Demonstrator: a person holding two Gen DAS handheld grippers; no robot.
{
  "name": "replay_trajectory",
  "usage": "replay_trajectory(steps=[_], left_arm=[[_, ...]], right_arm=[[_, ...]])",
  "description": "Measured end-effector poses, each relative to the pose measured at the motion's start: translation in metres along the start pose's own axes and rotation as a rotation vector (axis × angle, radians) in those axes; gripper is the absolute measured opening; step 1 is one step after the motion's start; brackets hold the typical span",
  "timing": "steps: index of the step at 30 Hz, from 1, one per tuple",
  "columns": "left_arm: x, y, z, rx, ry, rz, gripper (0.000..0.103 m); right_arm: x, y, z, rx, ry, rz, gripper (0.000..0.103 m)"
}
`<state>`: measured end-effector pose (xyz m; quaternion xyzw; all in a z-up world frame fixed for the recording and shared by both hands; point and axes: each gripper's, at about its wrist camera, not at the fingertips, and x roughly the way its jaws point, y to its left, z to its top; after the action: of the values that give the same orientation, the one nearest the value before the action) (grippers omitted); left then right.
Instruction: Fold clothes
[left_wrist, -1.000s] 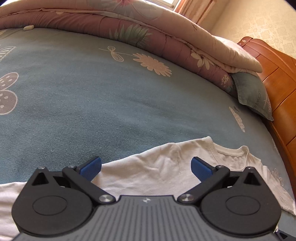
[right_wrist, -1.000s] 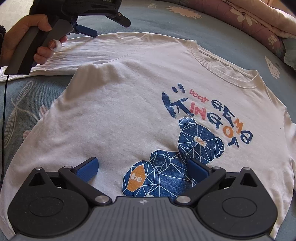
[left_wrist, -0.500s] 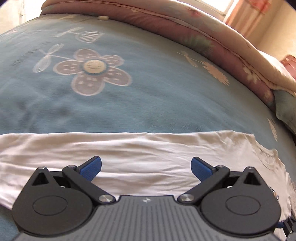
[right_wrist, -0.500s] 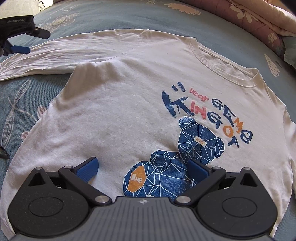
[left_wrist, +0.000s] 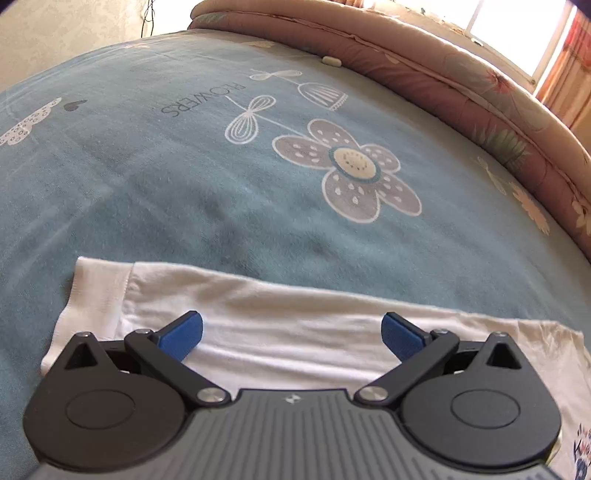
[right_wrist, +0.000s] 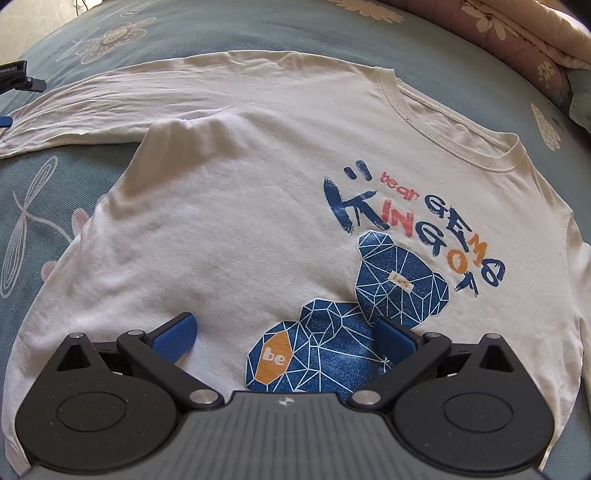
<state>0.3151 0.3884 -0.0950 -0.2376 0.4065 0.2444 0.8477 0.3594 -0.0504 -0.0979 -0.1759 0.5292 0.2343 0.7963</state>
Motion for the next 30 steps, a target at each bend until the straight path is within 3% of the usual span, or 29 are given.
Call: replay_trajectory(steps=[4,7,10,16,22,27,30], left_arm=[[-0.014,0.014,-0.016,0.016,0.008,0.062,0.102],[-0.025,0.019,-0.014,-0.019,-0.018,0.06,0.102],[-0.025,0.012,-0.008,0.018,-0.046,0.045,0.102],[-0.014,0.008,-0.018,0.079,0.028,0.099,0.102],[-0.018,-0.029,-0.007,0.165,-0.036,0.023,0.102],[-0.006,-0.036,-0.018,0.204,0.026,0.029,0.102],[-0.017,-0.027,-0.032,0.237,0.042,0.053,0.102]], right_arm=[[0.0,0.0,0.0,0.0,0.001,0.0,0.103],[0.0,0.0,-0.001,0.001,-0.004,0.002,0.103],[-0.001,0.001,-0.001,0.001,-0.009,0.0,0.103],[0.001,0.001,0.005,0.0,0.026,0.001,0.103],[0.003,0.002,0.012,0.001,0.077,-0.001,0.103],[0.003,0.001,0.016,0.0,0.109,0.001,0.103],[0.001,0.001,0.022,-0.001,0.137,-0.004,0.103]])
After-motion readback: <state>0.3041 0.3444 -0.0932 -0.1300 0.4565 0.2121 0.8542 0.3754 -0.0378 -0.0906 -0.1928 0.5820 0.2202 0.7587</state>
